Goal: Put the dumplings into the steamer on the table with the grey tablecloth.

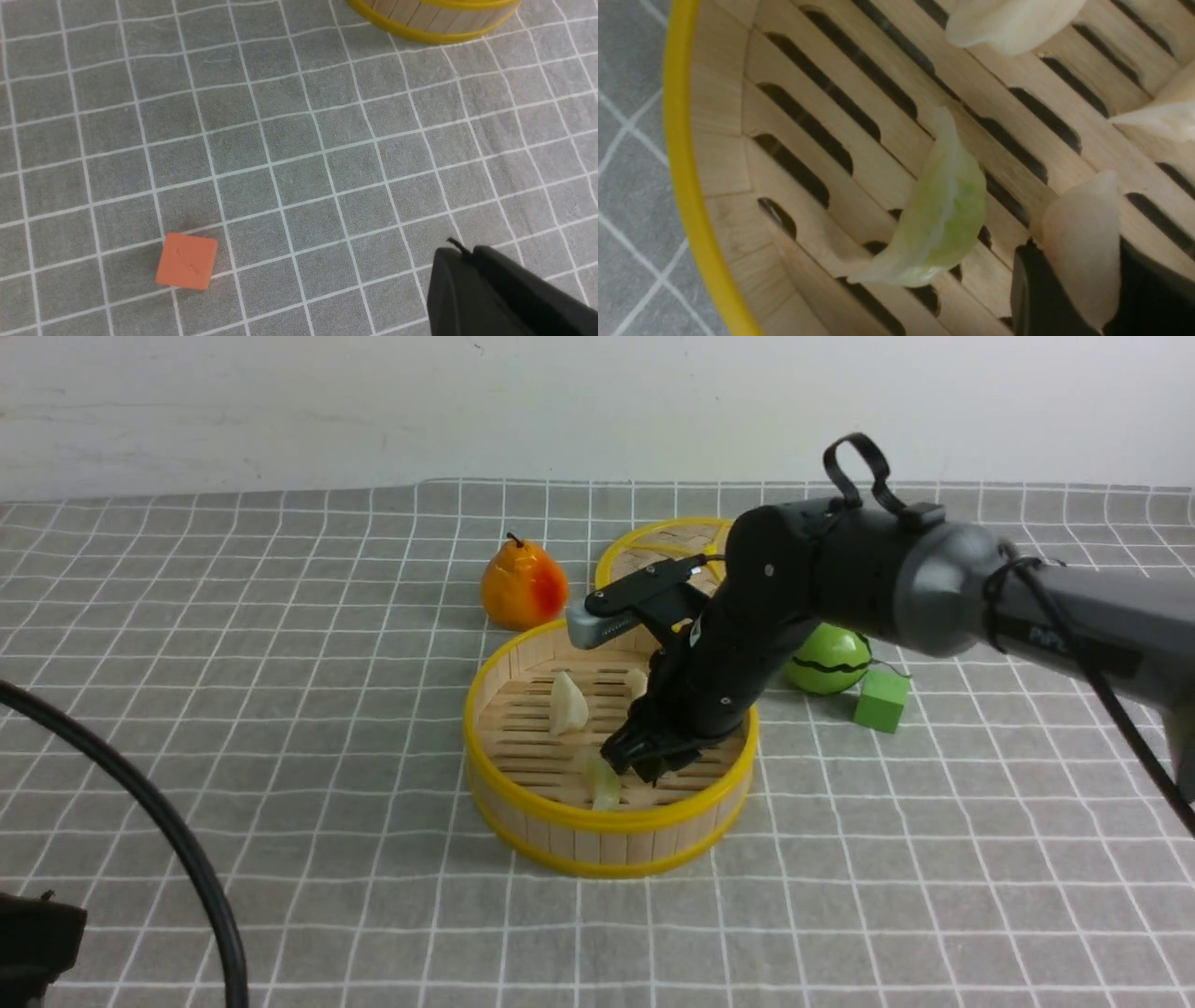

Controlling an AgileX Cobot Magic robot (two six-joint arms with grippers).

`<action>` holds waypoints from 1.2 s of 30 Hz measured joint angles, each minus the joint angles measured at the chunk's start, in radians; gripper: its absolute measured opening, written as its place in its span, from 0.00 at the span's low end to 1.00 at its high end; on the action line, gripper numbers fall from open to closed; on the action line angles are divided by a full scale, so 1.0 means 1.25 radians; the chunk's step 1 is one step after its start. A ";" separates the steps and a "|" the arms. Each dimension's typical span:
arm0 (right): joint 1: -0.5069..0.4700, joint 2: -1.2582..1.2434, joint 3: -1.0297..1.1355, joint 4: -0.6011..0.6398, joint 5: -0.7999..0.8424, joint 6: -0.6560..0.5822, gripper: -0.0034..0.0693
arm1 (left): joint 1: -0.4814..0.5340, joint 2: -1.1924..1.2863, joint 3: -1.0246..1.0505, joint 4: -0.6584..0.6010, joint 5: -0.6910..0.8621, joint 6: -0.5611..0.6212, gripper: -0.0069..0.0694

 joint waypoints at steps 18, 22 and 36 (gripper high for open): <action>0.000 -0.305 0.078 -0.025 0.108 0.046 0.34 | 0.000 -0.216 0.309 -0.062 -0.532 0.013 0.13; 0.000 -0.467 0.233 -0.014 0.024 0.046 0.09 | 0.000 -0.215 0.315 -0.063 -0.559 0.014 0.14; 0.000 -0.998 0.695 0.074 -0.290 0.030 0.02 | 0.000 -0.215 0.315 -0.064 -0.563 0.015 0.14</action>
